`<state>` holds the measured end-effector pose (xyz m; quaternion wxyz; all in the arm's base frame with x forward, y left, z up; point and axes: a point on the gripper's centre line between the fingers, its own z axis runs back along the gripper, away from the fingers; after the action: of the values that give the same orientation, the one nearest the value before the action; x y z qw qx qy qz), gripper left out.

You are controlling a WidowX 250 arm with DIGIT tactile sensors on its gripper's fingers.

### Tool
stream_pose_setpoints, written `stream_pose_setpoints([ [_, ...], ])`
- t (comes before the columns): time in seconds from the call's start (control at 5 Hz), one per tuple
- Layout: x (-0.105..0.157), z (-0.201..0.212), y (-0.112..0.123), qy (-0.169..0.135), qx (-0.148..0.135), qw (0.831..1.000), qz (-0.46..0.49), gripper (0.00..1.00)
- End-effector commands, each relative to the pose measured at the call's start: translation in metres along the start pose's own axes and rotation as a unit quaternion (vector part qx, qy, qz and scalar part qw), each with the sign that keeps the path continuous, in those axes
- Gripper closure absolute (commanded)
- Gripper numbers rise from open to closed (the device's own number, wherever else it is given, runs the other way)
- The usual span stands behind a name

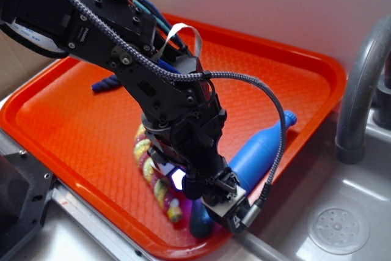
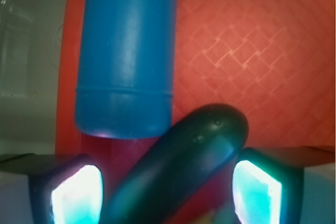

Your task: Grab the plastic pickle.

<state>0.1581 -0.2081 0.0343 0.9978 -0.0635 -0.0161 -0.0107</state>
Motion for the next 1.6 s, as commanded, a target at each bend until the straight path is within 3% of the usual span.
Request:
stream_pose_setpoints([
  [0.0,-0.010,-0.011,-0.005,0.026,-0.014,1.000,0.004,0.26],
  [0.2,-0.011,-0.006,0.003,0.022,-0.020,1.000,-0.007,1.00],
  [0.6,-0.015,0.020,0.030,-0.016,0.005,0.999,-0.048,1.00],
  [0.8,-0.018,0.045,0.057,-0.001,0.040,0.998,-0.041,1.00],
  [1.0,-0.017,0.053,0.086,-0.007,0.020,1.000,-0.004,1.00],
  [1.4,-0.007,0.033,0.095,0.016,0.033,0.999,-0.016,1.00],
])
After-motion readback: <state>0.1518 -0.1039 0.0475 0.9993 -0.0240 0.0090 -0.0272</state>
